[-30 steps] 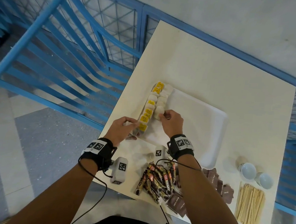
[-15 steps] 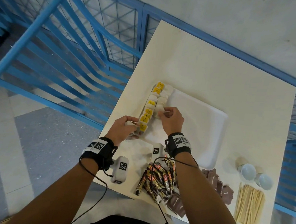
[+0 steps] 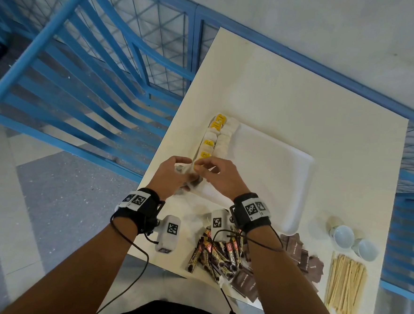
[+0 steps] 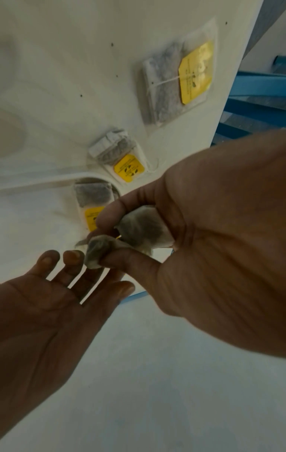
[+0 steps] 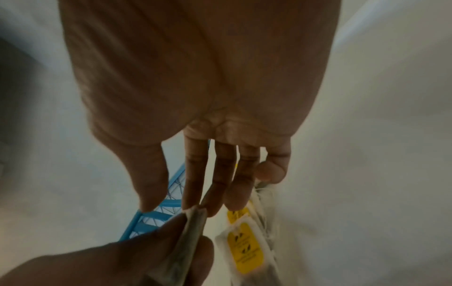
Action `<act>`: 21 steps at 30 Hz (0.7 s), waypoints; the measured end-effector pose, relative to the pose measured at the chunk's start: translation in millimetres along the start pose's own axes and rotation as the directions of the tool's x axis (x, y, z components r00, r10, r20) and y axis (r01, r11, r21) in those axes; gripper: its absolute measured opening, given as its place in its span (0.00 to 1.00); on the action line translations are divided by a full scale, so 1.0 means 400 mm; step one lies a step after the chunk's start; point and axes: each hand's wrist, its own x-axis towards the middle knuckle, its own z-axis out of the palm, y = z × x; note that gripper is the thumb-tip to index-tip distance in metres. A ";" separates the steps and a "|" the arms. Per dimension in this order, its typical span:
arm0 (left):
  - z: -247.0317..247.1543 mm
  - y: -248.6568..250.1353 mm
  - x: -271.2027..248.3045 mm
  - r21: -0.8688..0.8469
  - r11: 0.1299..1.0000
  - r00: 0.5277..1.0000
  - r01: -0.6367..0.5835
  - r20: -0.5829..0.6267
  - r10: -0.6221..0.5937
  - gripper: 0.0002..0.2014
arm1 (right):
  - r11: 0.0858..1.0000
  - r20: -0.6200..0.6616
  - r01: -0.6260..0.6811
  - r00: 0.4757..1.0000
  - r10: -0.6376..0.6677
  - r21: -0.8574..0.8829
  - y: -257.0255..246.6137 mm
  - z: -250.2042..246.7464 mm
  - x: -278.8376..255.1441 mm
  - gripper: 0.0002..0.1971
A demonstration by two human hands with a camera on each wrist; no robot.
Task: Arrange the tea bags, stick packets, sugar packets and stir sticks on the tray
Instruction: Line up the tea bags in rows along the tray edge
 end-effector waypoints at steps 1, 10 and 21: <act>-0.001 0.000 0.000 0.017 1.000 1.000 -0.011 -0.005 0.011 0.22 | 1.000 0.027 0.022 0.999 -0.022 -0.010 -0.006 0.000 0.000 0.08; -0.005 -0.007 -0.002 -0.065 0.998 0.999 -0.012 -0.033 0.010 0.09 | 0.995 -0.061 -0.040 0.997 0.046 0.086 -0.012 0.003 0.017 0.03; 0.004 -0.013 -0.001 -0.108 0.993 0.999 0.047 0.005 -0.046 0.15 | 0.992 -0.148 -0.060 0.986 0.076 0.111 0.005 0.012 0.013 0.06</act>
